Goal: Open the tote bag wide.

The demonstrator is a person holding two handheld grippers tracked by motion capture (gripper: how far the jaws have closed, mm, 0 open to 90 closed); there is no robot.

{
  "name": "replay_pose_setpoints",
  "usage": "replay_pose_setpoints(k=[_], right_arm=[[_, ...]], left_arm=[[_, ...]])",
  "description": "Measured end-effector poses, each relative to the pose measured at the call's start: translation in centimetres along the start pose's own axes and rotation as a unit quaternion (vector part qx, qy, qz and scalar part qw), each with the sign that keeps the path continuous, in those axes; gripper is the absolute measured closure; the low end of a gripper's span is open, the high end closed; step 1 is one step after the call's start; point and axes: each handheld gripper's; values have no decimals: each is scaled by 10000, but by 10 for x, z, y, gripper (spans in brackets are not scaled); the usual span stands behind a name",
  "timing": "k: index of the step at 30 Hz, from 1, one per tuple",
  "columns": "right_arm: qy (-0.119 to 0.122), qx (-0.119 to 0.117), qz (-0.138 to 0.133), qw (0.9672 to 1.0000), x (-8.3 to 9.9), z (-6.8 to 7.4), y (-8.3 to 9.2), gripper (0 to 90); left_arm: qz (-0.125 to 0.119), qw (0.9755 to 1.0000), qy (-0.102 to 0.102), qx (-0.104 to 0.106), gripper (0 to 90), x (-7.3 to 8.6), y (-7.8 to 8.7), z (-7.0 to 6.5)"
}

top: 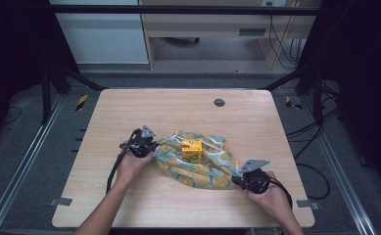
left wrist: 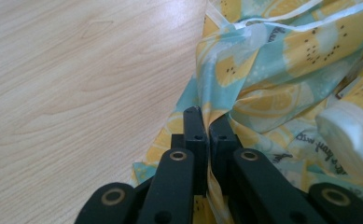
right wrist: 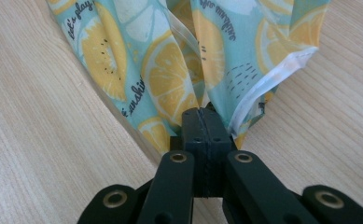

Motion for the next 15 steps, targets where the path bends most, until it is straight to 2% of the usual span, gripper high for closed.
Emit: replay_pose_setpoints(k=[6,15], right_arm=[[-45,-4,-17,10000,1,-2,0,900],[-46,5,-27,10000,1,-2,1,900]], left_arm=[[96,10000,1,-3,886,1,-4,0],[95,9999,33,20,885,4,-3,1]])
Point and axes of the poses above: each handheld gripper's, and its own axes: y roughly backward along the jaws, x roughly out of its underside, z roughly to its left, and after that the axes turned 12 degrees about -x, right-handed
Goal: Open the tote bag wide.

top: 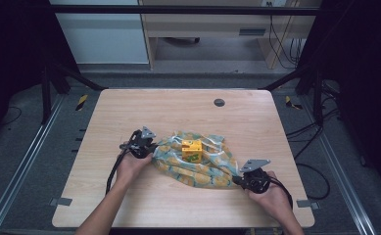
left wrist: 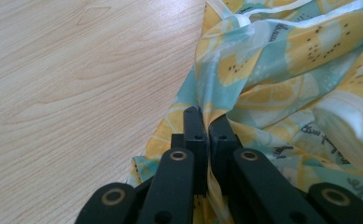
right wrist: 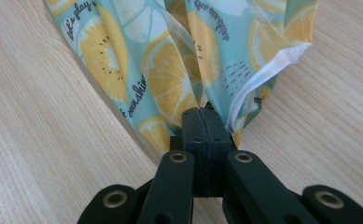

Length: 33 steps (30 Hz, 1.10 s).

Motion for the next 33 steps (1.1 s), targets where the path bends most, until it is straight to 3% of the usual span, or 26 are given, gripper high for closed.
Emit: replay_pose_setpoints(k=[3,7,9,11,13,15,21,25,28,33], right_arm=[[-34,11,-6,10000,0,0,0,900],[12,-52,-189,9998,2,-1,0,891],[55,-34,-345,9994,1,0,1,806],[120,49,-506,9986,-2,1,3,728],[173,133,-736,9970,-6,4,5,595],[232,188,-893,9956,-10,7,7,533],[339,340,-1471,9880,-21,14,14,258],[364,336,-1802,9824,-28,17,20,171],[322,466,-2040,9773,-34,17,28,122],[193,806,-2484,9651,-34,11,44,71]], left_arm=[[-27,10000,30,0,880,1,1,-1],[-289,9996,20,-68,796,0,9,-2],[-433,9989,104,-175,674,-2,14,-2],[-584,9980,110,-192,618,-4,20,-2],[-739,9970,150,-185,535,-7,26,-2],[-812,9963,247,-165,452,-10,32,-2],[-1079,9929,506,-46,288,-18,46,-3],[-1273,9899,627,54,195,-24,57,-3],[-1416,9874,701,103,147,-29,69,-2],[-1647,9820,923,41,110,-28,92,10]])
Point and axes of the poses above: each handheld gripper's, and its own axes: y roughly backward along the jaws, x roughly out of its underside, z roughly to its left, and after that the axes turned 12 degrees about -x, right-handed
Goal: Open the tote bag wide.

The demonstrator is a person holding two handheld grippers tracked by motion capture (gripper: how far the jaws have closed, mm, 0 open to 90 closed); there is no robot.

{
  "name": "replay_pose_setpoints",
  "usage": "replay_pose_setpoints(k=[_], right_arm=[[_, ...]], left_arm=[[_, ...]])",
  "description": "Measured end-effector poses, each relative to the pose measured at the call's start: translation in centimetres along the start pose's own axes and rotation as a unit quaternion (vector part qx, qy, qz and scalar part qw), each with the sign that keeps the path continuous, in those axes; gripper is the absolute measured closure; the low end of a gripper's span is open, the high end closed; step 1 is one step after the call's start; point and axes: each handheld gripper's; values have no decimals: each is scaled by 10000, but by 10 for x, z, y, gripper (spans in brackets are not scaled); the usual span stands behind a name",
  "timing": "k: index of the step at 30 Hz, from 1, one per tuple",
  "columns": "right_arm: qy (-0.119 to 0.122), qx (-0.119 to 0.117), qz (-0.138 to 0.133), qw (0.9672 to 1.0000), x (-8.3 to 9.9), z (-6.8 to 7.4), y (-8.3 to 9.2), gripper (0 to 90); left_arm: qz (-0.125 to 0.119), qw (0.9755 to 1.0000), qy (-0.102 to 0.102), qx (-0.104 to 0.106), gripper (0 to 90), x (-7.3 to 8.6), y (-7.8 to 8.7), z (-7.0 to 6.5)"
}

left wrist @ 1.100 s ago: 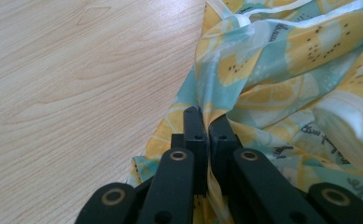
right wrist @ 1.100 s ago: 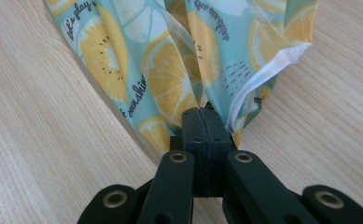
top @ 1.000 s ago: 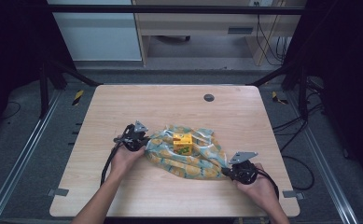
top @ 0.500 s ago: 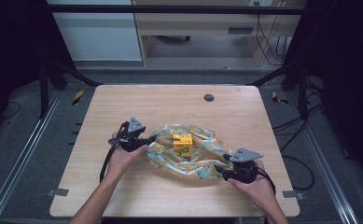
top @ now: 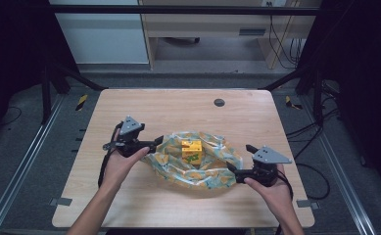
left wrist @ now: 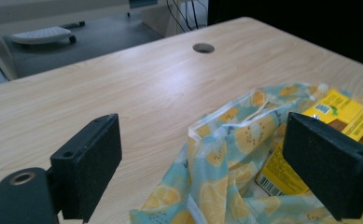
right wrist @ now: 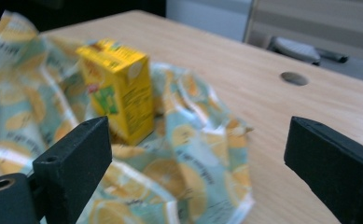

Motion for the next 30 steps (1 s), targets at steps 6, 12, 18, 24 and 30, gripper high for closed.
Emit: replay_pose_setpoints(k=[6,12,18,24,30], right_arm=[[-216,548,-94,9982,-1,-18,13,52],[-639,1285,317,9891,6,-34,16,70],[-1014,1737,746,9767,24,-45,16,99],[-1180,1659,862,9753,47,-50,10,88],[-1084,1646,1046,9748,54,-50,7,82]], left_arm=[[9,9997,-91,-245,90,6,26,20],[207,9985,-91,-494,70,29,43,40],[496,9967,-99,-636,52,62,52,55],[861,9936,105,-724,50,99,51,60],[1300,9872,-204,-899,56,112,43,56]])
Point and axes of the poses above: each handheld gripper's, and its own axes: y roughly backward along the jaws, x roughly out of its underside, z roughly to its left, and after that the axes turned 12 degrees about -x, right-handed
